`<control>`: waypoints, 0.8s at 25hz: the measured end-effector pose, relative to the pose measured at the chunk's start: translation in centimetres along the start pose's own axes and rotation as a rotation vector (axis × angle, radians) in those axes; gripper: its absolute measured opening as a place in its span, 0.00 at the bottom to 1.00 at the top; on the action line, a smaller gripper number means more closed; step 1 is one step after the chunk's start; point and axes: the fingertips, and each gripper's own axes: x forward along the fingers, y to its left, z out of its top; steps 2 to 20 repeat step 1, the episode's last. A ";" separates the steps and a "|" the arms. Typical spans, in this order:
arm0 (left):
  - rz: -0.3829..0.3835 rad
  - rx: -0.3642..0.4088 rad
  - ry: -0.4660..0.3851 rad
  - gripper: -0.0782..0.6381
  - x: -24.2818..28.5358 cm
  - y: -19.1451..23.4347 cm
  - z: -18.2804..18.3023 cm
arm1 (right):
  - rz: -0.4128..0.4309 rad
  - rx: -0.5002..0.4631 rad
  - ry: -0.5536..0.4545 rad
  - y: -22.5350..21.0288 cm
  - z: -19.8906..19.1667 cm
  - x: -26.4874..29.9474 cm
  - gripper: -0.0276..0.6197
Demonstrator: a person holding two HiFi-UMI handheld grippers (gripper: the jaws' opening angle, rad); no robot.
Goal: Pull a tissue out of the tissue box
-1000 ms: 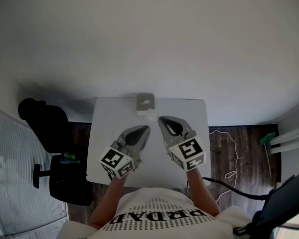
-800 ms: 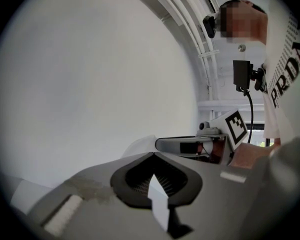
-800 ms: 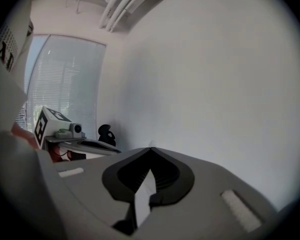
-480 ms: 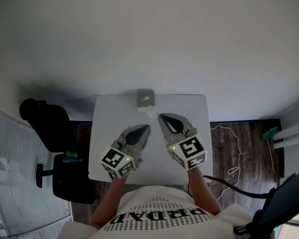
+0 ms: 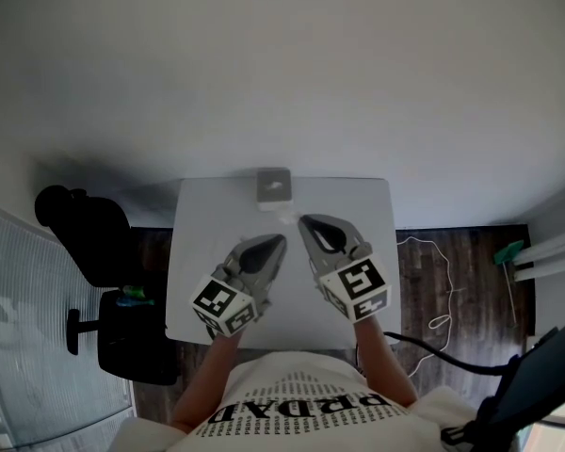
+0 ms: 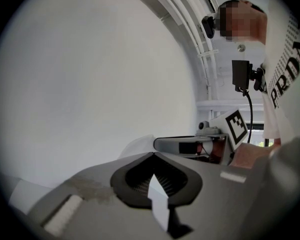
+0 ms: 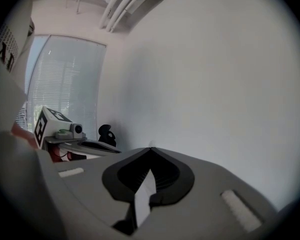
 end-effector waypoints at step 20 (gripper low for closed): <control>-0.002 -0.001 0.000 0.10 0.1 0.0 0.0 | -0.001 0.000 0.000 0.0 0.0 0.0 0.05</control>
